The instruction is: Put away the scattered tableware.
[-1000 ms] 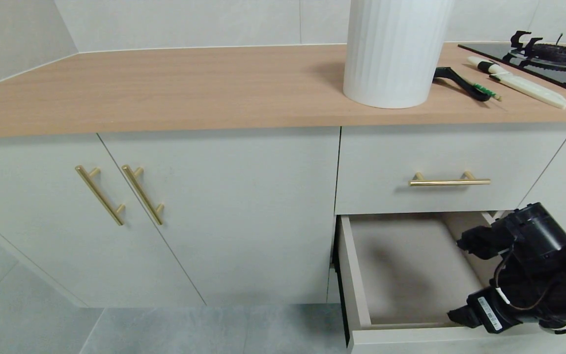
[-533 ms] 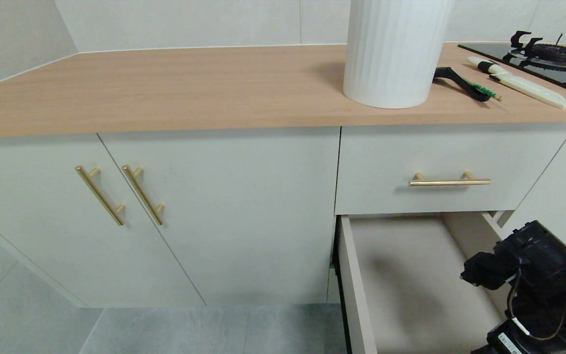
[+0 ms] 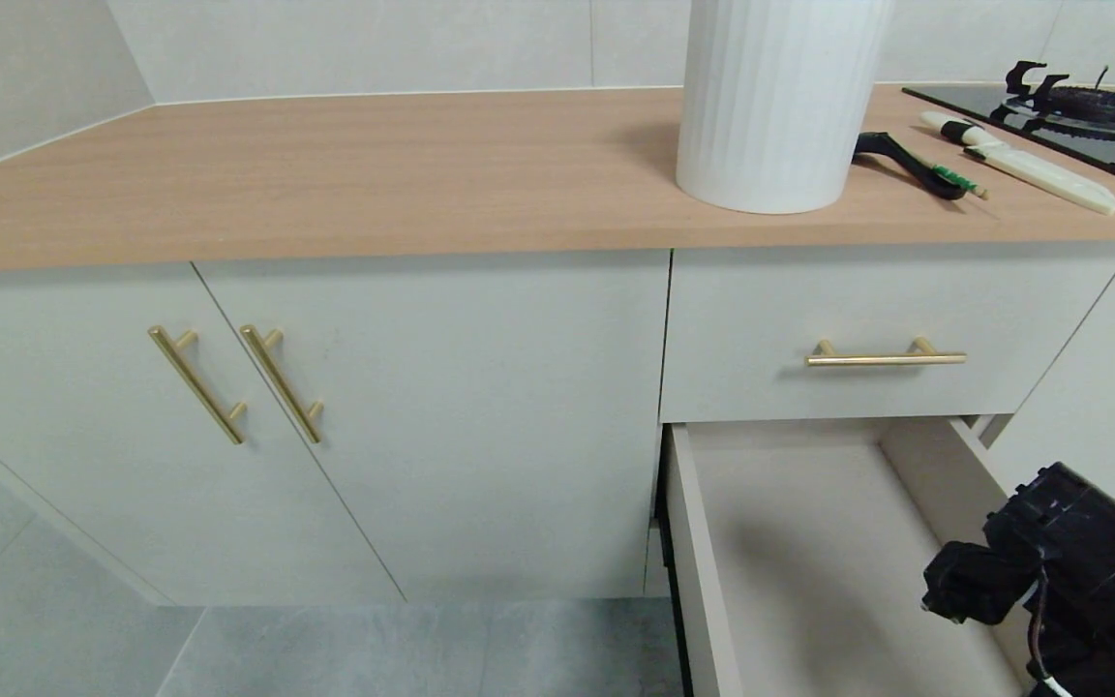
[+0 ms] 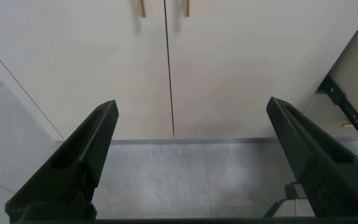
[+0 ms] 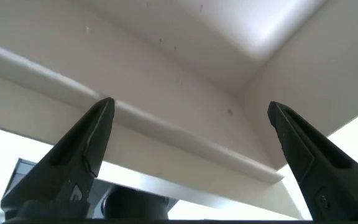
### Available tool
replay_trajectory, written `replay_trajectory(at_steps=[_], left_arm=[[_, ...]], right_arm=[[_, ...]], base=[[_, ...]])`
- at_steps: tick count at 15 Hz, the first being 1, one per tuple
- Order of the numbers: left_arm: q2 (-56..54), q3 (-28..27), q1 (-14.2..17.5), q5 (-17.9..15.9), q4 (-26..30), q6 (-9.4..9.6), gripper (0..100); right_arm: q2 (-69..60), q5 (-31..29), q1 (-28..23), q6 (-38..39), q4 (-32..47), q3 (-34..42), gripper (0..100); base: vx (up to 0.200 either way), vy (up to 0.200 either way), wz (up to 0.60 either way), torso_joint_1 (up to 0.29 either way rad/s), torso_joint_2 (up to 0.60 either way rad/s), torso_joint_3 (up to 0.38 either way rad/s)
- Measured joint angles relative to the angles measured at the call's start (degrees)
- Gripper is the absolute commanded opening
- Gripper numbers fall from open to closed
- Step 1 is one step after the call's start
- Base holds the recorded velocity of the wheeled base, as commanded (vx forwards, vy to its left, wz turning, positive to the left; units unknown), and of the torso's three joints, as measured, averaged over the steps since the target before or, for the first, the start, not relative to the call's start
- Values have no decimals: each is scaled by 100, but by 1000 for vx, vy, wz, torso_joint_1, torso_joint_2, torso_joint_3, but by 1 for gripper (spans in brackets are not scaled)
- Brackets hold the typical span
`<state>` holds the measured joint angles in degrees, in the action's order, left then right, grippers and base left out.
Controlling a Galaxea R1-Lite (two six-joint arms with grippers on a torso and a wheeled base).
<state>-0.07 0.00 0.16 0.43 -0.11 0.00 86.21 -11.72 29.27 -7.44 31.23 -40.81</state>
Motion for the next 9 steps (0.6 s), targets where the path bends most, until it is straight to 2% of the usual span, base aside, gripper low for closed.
replay_trajectory(at_steps=[5,9], left_arm=[[0,0,0,0,1,0,100],[0,0,0,0,1,0,100]], right_arm=[[-291,22,2,995,-149,-552,100],[-970,56,-41,1523,-764,-879,100]], base=[[0,0,0,0,0,0],[0,0,0,0,0,0]])
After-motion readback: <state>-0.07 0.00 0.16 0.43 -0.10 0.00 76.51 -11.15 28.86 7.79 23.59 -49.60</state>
